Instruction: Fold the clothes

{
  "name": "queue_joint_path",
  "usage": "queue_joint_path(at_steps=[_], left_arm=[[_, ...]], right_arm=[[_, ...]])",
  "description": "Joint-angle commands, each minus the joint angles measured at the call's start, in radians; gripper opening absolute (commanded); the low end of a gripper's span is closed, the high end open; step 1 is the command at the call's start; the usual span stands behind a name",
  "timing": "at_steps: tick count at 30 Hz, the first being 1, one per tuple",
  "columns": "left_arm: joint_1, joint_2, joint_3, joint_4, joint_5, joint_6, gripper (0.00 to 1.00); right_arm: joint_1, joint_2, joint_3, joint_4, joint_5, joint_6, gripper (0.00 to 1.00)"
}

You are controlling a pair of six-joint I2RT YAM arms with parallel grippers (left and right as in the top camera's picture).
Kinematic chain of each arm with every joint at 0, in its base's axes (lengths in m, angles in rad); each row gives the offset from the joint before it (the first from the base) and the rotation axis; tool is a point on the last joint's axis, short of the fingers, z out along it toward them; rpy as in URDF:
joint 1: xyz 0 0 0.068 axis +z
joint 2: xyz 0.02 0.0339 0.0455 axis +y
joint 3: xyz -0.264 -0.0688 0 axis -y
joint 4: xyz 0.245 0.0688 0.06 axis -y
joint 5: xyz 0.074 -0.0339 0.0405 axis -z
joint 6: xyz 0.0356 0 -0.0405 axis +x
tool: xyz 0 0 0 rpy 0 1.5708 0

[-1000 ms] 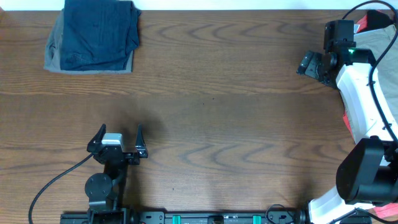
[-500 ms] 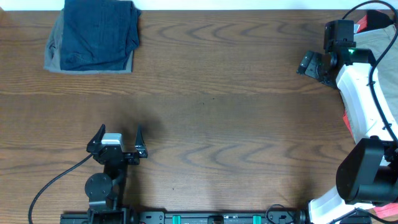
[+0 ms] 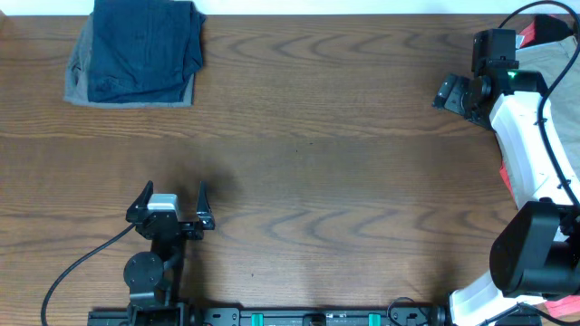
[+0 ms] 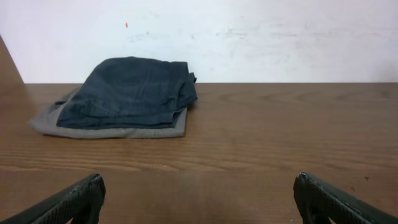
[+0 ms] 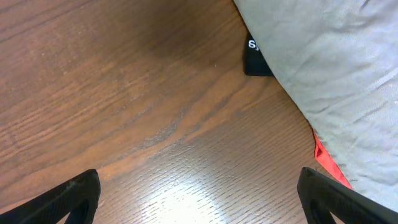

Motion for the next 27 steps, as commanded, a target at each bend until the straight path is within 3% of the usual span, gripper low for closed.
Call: queue_joint_path(at_steps=[1, 14, 27], left_arm=[[0.005, -0.007, -0.011, -0.042, 0.008, 0.006, 0.98], [0.005, -0.007, -0.011, -0.042, 0.008, 0.006, 0.98], [0.005, -0.007, -0.011, -0.042, 0.008, 0.006, 0.98]], right_arm=[[0.008, -0.022, 0.002, -0.001, 0.004, -0.013, 0.99], [0.031, -0.08, 0.001, -0.001, -0.003, -0.013, 0.99], [0.145, -0.471, 0.001, -0.001, -0.003, -0.013, 0.99]])
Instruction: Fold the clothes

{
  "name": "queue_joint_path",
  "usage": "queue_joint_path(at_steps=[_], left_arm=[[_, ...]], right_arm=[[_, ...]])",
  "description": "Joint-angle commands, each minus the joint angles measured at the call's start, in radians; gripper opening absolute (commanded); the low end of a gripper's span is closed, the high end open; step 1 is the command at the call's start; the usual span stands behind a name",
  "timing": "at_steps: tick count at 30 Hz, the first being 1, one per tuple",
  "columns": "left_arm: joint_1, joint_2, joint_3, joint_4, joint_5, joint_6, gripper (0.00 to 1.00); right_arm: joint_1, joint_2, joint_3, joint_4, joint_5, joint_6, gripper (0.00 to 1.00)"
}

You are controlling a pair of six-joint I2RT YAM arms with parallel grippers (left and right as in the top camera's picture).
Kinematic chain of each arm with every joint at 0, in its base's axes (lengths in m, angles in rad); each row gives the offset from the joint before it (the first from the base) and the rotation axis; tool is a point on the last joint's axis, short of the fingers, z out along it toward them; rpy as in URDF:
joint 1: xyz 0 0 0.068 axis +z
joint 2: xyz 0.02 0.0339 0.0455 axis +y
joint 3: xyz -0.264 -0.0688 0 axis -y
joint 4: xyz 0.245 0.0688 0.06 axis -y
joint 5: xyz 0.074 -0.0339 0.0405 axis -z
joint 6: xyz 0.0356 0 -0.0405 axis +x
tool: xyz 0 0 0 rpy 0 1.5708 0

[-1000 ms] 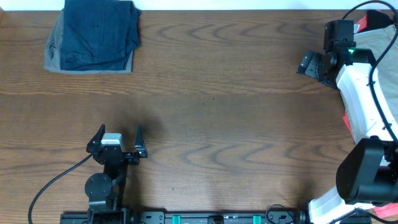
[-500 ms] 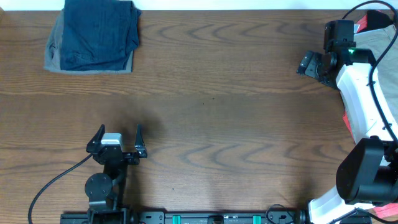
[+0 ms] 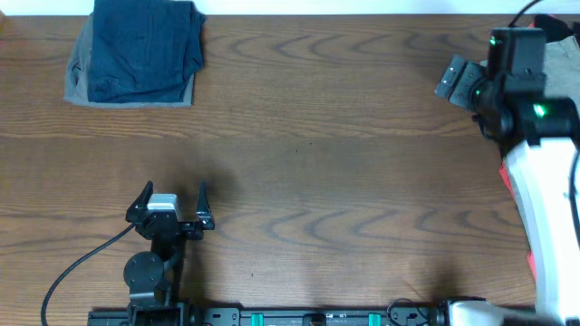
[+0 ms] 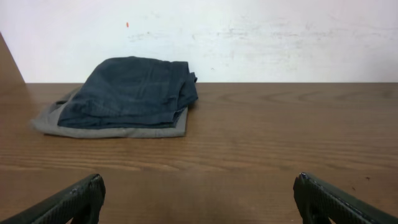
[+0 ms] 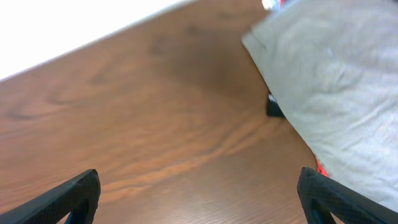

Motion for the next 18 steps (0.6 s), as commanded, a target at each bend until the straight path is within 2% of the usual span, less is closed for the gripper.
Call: queue_joint_path(at_steps=[1, 7, 14, 18], left_arm=[[0.005, -0.007, -0.012, -0.041, 0.01, 0.007, 0.98], [0.005, -0.007, -0.012, -0.041, 0.011, 0.006, 0.98], [0.005, -0.007, -0.012, -0.041, 0.01, 0.006, 0.98], [0.005, -0.007, -0.012, -0.041, 0.011, 0.006, 0.98]], right_arm=[[0.034, -0.122, 0.001, -0.002, 0.005, -0.013, 0.99], [0.032, -0.32, 0.001, -0.014, 0.032, -0.013, 0.99], [0.0, -0.518, -0.001, -0.106, 0.049, -0.013, 0.99], [0.0, -0.634, -0.066, -0.139, 0.05, -0.013, 0.99]])
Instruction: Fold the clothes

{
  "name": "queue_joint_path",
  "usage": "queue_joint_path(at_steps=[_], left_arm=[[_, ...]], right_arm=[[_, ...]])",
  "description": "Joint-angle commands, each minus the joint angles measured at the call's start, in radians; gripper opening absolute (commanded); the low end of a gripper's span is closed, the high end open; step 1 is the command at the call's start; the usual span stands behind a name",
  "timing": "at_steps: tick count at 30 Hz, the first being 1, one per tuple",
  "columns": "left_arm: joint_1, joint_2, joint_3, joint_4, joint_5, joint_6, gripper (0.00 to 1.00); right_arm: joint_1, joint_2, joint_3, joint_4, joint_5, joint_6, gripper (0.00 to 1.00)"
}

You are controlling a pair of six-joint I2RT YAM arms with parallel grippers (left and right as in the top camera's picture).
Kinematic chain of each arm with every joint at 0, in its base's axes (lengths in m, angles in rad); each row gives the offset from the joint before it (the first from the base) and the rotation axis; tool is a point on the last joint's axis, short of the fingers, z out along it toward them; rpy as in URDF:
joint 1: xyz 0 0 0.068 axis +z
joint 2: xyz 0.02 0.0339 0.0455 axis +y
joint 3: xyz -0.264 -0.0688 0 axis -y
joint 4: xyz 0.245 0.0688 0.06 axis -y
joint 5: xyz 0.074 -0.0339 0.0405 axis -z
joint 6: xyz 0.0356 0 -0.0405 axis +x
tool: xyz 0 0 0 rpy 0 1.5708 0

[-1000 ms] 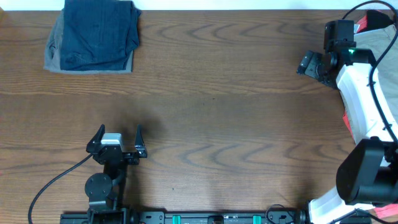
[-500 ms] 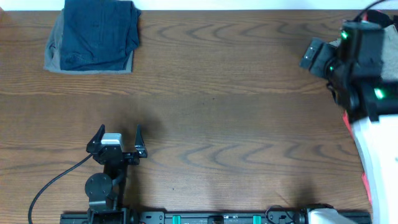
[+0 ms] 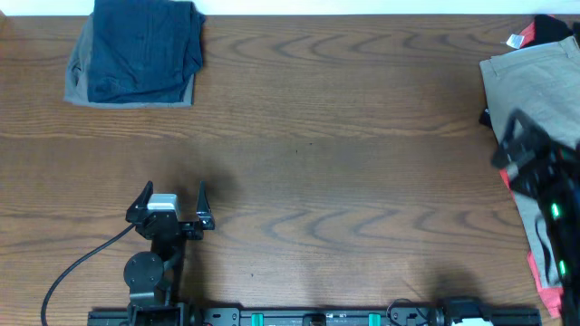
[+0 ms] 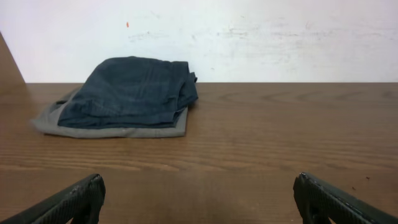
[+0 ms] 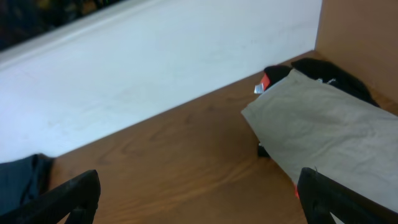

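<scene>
A folded dark blue garment [image 3: 140, 41] lies on a folded grey one [image 3: 86, 86] at the table's far left; the left wrist view shows the same blue garment [image 4: 127, 93] ahead. An unfolded beige garment [image 3: 535, 86] lies at the far right over red [image 3: 524, 36] and black clothes. My left gripper [image 4: 199, 202] rests open at the near left, nothing between its fingers. My right gripper [image 5: 199, 202] is open and empty, raised near the right edge, looking over the beige garment [image 5: 323, 137].
The white wall [image 5: 155, 81] runs behind the table's far edge. A black garment [image 5: 326, 70] and a red scrap with a white tag [image 5: 264, 84] poke out behind the beige one. Bare wooden table [image 3: 344, 154] stretches between the two piles.
My right arm has drawn back from the far right corner to the near right and sits higher. The whole beige garment now shows from overhead. The left arm has not moved.
My right gripper was open, low over the wood beside the beige garment's edge. Then it was raised and tilted above the far right corner. Now it is further back and higher, still empty. The folded stack and left gripper stayed put.
</scene>
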Motion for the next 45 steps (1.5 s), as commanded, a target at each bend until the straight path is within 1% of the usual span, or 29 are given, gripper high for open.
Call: queue_joint_path(at_steps=[1, 4, 6, 14, 18, 22, 31, 34, 37, 40, 45], left_arm=[[0.005, -0.007, -0.013, -0.04, 0.011, 0.006, 0.98], [0.005, -0.007, -0.013, -0.04, 0.011, 0.006, 0.98], [0.005, -0.007, -0.013, -0.04, 0.011, 0.006, 0.98], [0.005, -0.007, -0.013, -0.04, 0.011, 0.006, 0.98], [0.005, -0.007, -0.013, -0.04, 0.011, 0.006, 0.98], [0.005, -0.007, -0.013, -0.04, 0.011, 0.006, 0.98], [0.005, -0.007, -0.013, -0.04, 0.011, 0.006, 0.98], [0.005, -0.007, -0.013, -0.04, 0.011, 0.006, 0.98], [0.005, -0.007, -0.013, -0.04, 0.011, 0.006, 0.98], [0.005, -0.007, -0.013, -0.04, 0.011, 0.007, 0.98], [0.005, -0.007, -0.013, -0.04, 0.011, 0.007, 0.98]], right_arm=[[-0.006, -0.097, -0.093, 0.01, 0.014, -0.013, 0.99], [-0.006, -0.198, -0.23, 0.086, 0.01, -0.013, 0.99], [-0.006, -0.276, -0.351, 0.165, -0.005, -0.013, 0.99], [-0.016, -0.523, -0.842, 0.554, -0.074, -0.013, 0.99], [-0.037, -0.622, -1.044, 0.721, -0.145, -0.013, 0.99], [-0.041, -0.695, -1.199, 0.842, -0.154, 0.014, 0.99], [-0.042, -0.822, -1.4, 1.006, -0.154, 0.018, 0.99], [-0.042, -0.821, -1.451, 1.078, -0.163, 0.025, 0.99], [-0.042, -0.821, -1.455, 1.077, -0.162, 0.019, 0.99], [-0.042, -0.821, -1.455, 1.073, -0.162, -0.031, 0.99], [-0.042, -0.821, -1.455, 0.976, -0.162, -0.172, 0.99]])
